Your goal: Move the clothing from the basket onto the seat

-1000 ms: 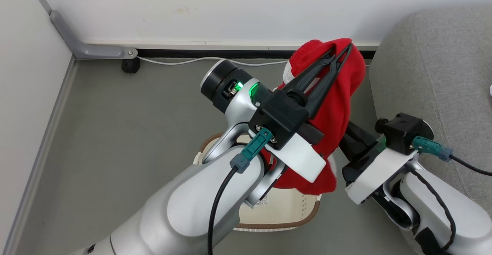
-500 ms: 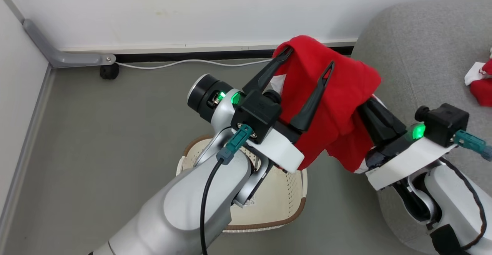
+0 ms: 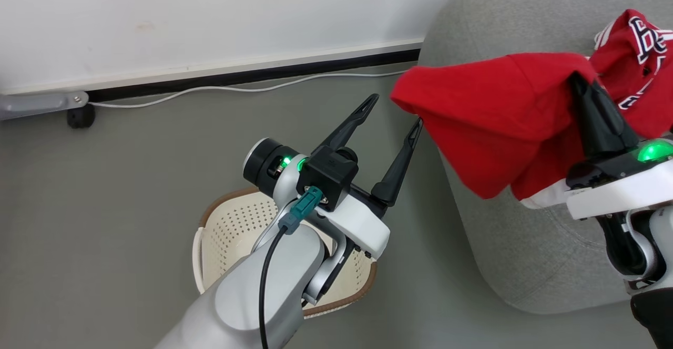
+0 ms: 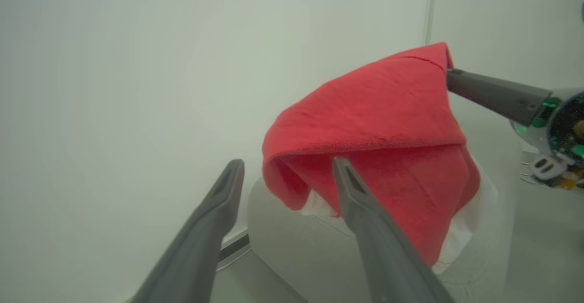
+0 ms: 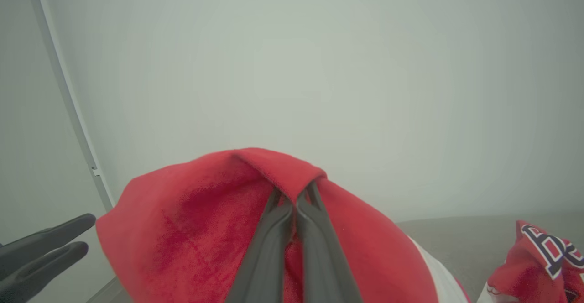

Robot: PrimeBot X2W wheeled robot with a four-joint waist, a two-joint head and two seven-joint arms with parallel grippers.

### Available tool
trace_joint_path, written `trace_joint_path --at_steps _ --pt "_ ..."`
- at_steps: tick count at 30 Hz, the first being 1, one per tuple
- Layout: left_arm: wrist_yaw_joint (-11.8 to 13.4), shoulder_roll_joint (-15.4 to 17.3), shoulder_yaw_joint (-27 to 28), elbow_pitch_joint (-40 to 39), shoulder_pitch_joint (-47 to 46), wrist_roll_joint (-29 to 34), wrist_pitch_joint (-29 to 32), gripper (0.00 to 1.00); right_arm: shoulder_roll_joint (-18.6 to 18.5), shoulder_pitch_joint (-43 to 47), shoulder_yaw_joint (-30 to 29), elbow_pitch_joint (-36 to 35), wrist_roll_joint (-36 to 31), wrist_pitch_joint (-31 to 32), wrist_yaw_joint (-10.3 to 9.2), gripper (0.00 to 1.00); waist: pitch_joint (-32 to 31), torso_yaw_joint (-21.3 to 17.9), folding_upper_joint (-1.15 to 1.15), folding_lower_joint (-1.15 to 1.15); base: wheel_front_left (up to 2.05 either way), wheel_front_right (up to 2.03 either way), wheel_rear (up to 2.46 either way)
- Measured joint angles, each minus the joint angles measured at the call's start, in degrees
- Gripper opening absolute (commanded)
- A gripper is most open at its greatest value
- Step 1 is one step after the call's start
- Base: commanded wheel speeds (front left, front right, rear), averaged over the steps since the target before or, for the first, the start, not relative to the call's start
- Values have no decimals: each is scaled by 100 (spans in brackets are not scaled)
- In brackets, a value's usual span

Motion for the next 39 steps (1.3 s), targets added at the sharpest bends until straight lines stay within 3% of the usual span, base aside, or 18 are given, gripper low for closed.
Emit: trace_joint_path --at_steps 7,27,39 --pt "-180 11 211 52 263 30 0 100 59 15 -458 -67 -9 0 0 0 4 -474 0 0 0 0 0" --pt "-482 14 731 58 725 189 0 100 247 324 -857 -46 -8 0 0 0 -58 -2000 0 0 0 0 0" --pt "-554 26 426 88 668 189 0 100 0 216 -1686 88 -101 0 0 0 289 -2178 0 0 0 0 0"
